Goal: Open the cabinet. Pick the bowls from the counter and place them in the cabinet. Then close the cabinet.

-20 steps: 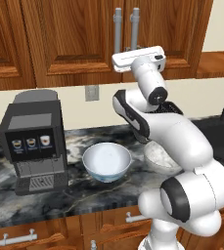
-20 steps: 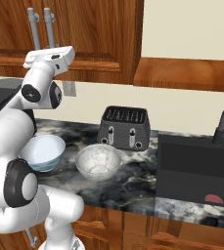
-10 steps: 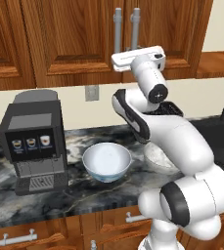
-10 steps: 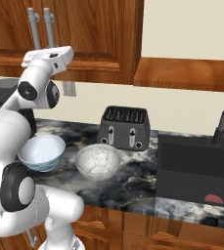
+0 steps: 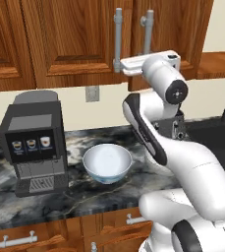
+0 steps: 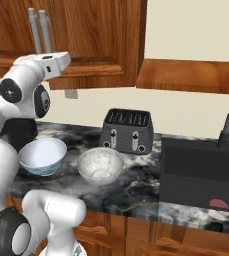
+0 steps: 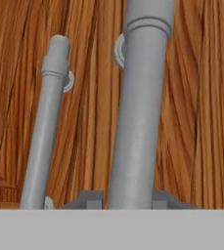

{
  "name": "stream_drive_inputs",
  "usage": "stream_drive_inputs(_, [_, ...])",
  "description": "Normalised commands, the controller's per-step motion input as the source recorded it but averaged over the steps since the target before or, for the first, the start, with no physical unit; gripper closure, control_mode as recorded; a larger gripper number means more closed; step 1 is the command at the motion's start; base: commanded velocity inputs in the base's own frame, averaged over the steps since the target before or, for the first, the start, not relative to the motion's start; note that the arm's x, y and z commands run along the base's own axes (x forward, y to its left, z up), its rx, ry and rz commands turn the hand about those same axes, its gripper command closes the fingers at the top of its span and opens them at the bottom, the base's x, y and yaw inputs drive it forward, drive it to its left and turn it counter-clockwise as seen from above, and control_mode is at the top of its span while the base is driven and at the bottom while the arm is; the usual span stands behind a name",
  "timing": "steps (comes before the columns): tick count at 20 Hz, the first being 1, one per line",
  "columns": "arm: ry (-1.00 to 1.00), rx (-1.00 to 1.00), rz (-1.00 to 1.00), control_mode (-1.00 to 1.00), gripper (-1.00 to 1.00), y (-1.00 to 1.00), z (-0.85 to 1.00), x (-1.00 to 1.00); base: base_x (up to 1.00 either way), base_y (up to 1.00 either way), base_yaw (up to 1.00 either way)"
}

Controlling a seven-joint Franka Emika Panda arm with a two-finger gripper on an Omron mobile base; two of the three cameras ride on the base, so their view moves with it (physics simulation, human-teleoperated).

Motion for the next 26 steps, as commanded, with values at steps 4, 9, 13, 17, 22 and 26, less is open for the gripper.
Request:
stream_drive_inputs(4, [0.17, 0.00, 0.00, -1.00, 1.00, 0.00, 0.00, -0.92, 0.00, 0.00, 0.00])
stream_drive_inputs(9, [0.08, 0.00, 0.00, -1.00, 1.00, 0.00, 0.00, -0.97, 0.00, 0.00, 0.00])
stream_drive_inputs(13, [0.03, 0.00, 0.00, -1.00, 1.00, -0.08, 0.00, -0.96, 0.00, 0.00, 0.00])
stream_drive_inputs(17, [0.00, 0.00, 0.00, -1.00, 1.00, -0.13, 0.00, -0.91, 0.00, 0.00, 0.00])
stream_drive_inputs(22, [0.00, -0.02, 0.03, -1.00, 1.00, 0.24, 0.02, -0.39, 0.00, 0.00, 0.00])
stream_drive_inputs(26, [0.04, -0.09, 0.01, -1.00, -1.00, 0.71, 0.00, -0.03, 0.00, 0.00, 0.00])
